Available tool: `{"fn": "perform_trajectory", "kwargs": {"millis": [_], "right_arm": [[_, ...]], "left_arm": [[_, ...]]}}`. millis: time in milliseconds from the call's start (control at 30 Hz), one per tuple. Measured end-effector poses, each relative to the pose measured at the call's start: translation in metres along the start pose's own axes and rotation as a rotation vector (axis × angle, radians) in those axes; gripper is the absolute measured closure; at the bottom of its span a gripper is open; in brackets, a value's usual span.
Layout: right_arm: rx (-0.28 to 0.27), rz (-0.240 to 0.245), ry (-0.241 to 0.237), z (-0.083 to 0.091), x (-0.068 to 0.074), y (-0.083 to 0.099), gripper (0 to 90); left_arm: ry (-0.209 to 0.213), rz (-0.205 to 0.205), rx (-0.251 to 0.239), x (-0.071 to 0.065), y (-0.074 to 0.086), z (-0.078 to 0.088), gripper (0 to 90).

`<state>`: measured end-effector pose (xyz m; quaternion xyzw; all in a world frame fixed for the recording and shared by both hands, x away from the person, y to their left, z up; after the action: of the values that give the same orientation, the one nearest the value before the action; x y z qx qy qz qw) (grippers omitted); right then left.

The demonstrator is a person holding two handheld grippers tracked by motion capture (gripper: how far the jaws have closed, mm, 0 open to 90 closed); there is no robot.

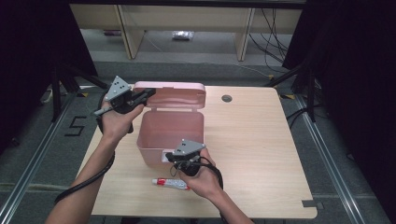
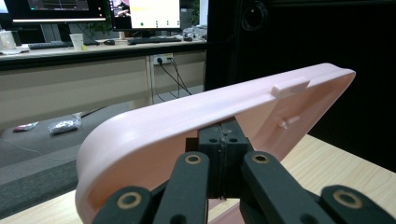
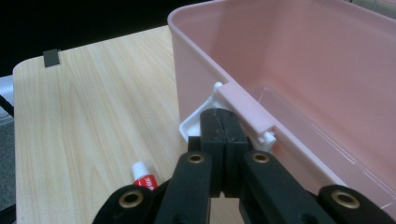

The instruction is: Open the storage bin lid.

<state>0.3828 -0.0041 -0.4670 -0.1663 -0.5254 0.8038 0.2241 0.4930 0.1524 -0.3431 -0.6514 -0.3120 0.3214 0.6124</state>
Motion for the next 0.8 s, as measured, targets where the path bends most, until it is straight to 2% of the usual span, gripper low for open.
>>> {"fn": "perform_trajectory", "kwargs": {"millis": [800], "right_arm": [[0.0, -0.001, -0.001, 0.0, 0.001, 0.0, 90.0]], "left_arm": [[-0.037, 0.006, 0.004, 0.012, -0.002, -0.013, 89.8]]}}
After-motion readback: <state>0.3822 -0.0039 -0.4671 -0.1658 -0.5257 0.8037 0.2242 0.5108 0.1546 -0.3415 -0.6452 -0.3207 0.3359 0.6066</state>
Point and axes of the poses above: each handheld gripper's, and its own axes: z roughly backward along the jaws, y roughly out of its underside, x roughly to its left, the point moved 5 cm from there along -z, roughly forward along the jaws, and after that the axes turned 9 degrees about -x, right-handed, at the moved point
